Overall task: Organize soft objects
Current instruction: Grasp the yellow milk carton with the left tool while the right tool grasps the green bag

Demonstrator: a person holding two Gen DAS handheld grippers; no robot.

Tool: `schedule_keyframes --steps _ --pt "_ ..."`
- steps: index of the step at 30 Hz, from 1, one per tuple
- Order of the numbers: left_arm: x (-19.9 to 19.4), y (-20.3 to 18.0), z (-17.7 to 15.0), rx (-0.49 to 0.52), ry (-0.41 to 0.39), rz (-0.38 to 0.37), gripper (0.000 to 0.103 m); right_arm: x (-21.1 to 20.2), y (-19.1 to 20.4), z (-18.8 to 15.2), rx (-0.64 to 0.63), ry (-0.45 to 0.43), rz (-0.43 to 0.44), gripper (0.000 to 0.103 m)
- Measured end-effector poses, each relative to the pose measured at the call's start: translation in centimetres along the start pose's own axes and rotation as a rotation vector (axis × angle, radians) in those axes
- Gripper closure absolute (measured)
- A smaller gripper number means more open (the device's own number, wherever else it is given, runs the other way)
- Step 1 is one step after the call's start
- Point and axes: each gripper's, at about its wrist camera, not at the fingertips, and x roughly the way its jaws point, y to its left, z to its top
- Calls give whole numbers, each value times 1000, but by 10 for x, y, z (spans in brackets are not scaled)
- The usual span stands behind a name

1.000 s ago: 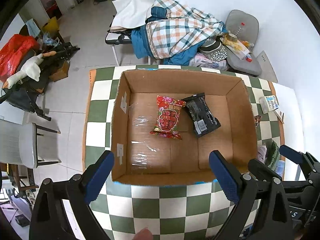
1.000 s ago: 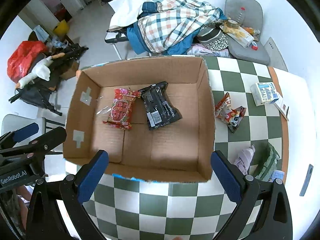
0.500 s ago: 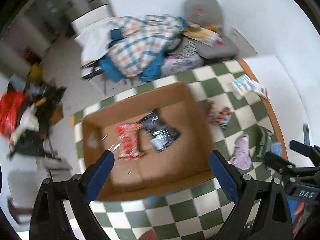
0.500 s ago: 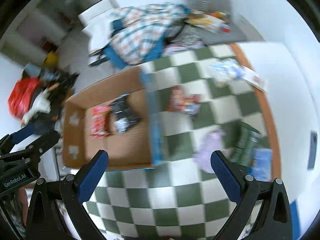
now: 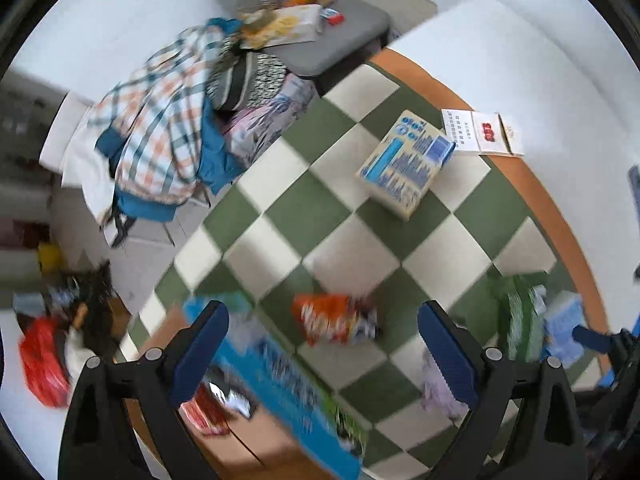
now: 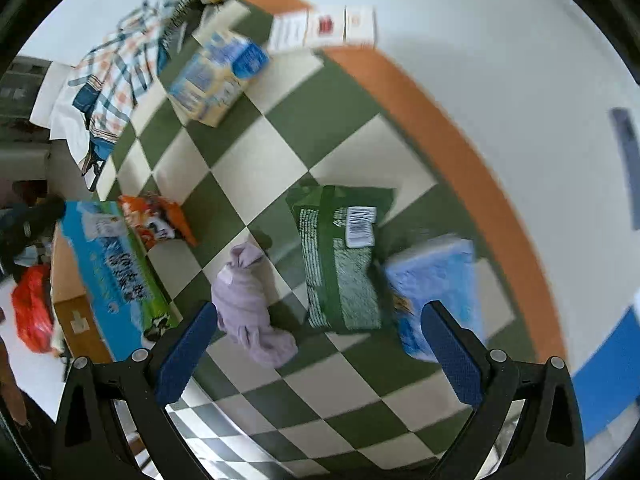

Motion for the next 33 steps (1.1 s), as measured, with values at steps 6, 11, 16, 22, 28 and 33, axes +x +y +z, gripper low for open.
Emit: schedule_keyframes --steps 6,11,16,22,28,33 --pt "45 -28 54 120 53 30 6 41 7 16 13 78 -11 22" --pt "88 -46 87 177 127 14 6 70 1 25 31 132 -58 31" --pt "119 -61 103 227 183 -19 6 80 -3 28 35 133 -100 46" --pt "130 -72 102 239 185 -28 29 85 2 30 38 137 -118 46" --pt "117 -72 92 200 141 -33 36 87 14 30 -2 127 -173 58" --pt "93 -61 80 134 90 -72 39 80 27 31 1 112 -156 67"
